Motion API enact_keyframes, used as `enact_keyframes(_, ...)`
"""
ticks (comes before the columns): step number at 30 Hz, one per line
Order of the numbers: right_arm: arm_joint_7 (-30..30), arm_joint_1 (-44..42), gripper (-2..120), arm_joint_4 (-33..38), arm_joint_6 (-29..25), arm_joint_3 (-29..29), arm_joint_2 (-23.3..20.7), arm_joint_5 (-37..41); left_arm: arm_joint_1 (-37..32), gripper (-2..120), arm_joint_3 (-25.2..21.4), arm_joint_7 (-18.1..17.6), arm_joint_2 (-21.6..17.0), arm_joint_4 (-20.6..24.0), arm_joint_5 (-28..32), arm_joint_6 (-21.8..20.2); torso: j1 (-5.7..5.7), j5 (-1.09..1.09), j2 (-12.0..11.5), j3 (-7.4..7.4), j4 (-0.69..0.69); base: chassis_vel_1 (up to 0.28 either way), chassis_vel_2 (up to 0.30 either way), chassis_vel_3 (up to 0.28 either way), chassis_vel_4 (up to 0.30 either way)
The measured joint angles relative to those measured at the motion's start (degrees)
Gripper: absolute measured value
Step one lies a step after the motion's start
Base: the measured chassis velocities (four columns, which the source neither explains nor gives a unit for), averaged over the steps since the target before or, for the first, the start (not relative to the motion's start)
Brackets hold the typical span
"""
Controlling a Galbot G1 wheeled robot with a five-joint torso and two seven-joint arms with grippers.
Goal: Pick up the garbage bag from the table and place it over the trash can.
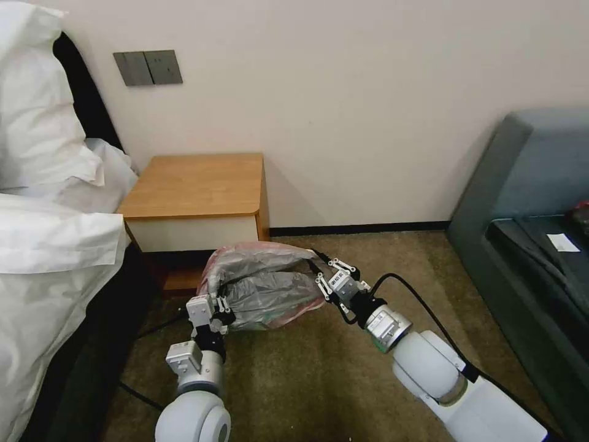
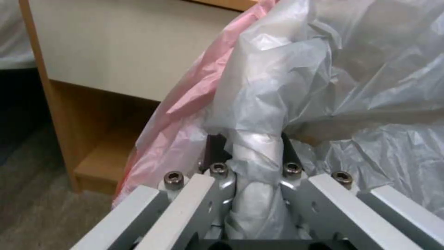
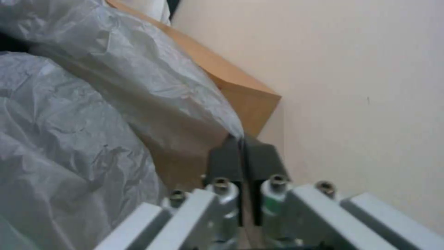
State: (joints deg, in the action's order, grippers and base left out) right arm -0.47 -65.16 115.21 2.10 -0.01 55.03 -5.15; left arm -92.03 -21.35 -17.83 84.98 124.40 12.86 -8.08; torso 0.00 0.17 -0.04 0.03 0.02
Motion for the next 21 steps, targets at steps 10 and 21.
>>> enact_keyframes(10, 0.06, 0.11, 0, -0.01, -0.52, 0.81, 0.02, 0.29, -0.19, 6, 0.03, 0.0, -0.2, 0.41, 0.05, 0.0, 0.0, 0.0, 0.0, 0.0, 0.0, 0.0, 0.0, 0.0, 0.0)
enact_keyframes(21, 0.06, -0.08, 0, -0.34, -1.32, 3.18, -1.43, 1.18, -1.62, 6, 0.1, 0.2, -0.62, 2.09, 0.33, 0.33, 0.0, 0.0, 0.0, 0.0, 0.0, 0.0, 0.0, 0.0, 0.0)
